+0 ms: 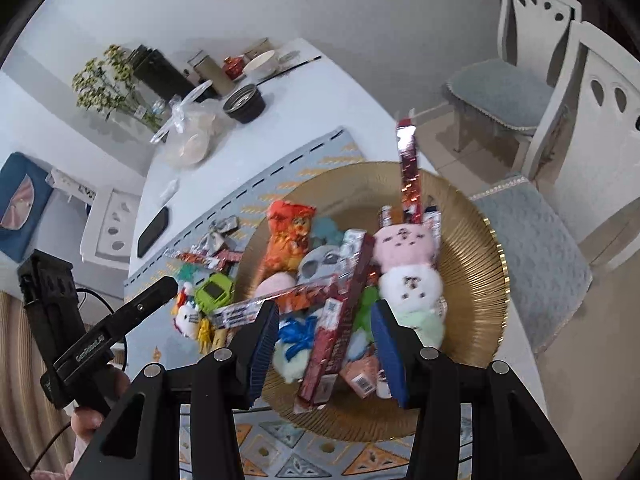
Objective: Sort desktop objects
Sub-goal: 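Carry the chip bag and snack stick to the gold plate and release both, then move the left gripper to the white cat plush and grasp it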
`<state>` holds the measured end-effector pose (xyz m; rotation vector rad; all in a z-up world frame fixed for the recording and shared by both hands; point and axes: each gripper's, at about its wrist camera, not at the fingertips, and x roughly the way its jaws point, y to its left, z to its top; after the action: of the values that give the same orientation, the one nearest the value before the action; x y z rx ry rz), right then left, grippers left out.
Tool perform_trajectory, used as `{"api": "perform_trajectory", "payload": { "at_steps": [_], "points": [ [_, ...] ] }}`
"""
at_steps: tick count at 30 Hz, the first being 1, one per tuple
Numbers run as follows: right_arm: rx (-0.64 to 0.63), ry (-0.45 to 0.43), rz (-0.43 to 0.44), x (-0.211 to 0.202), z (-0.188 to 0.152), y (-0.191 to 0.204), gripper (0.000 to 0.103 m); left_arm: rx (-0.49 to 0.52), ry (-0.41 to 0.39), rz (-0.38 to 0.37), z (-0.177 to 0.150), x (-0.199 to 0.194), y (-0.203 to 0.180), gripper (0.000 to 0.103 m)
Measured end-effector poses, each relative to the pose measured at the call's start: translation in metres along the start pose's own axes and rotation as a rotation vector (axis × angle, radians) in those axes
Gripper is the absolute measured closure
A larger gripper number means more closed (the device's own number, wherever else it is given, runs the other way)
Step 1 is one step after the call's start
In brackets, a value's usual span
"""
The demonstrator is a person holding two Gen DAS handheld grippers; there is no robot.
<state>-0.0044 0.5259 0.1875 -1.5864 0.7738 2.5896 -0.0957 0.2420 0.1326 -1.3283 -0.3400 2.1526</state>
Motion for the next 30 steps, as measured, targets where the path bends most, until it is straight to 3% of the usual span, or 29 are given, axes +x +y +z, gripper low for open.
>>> {"api": "perform_trajectory", "payload": {
  "at_steps": [6,13,15,19,20,21,24,28,30],
  "points": [
    [-0.044,0.024,0.017,0.007,-0.008,0.025,0.056,-0.186,-0.064,0.126,-0.012,-0.042,0.073,0.054],
    [-0.069,0.064,0.049,0.029,-0.024,0.057,0.056,-0.285,-0.076,0.273,-0.034,-0.081,0.145,0.054],
    [-0.088,0.078,0.062,0.034,-0.030,0.071,0.056,-0.296,-0.068,0.322,-0.041,-0.087,0.159,0.054],
    [-0.182,0.141,0.094,0.056,-0.051,0.117,0.056,-0.232,-0.023,0.514,-0.058,-0.085,0.179,0.054],
    [-0.217,0.171,0.090,0.067,-0.061,0.132,0.051,-0.203,-0.018,0.554,-0.062,-0.081,0.181,0.054],
    [-0.252,0.202,0.067,0.080,-0.071,0.144,0.045,-0.182,-0.016,0.584,-0.064,-0.079,0.182,0.054],
    [-0.387,0.271,-0.085,0.130,-0.105,0.174,0.044,-0.121,0.001,0.692,-0.075,-0.067,0.189,0.054],
    [-0.535,0.229,-0.318,0.179,-0.148,0.190,0.044,-0.097,0.024,0.703,-0.085,-0.057,0.203,0.054],
    [-0.525,0.236,-0.339,0.192,-0.159,0.191,0.044,-0.091,0.027,0.704,-0.089,-0.056,0.207,0.054]
  ]
}}
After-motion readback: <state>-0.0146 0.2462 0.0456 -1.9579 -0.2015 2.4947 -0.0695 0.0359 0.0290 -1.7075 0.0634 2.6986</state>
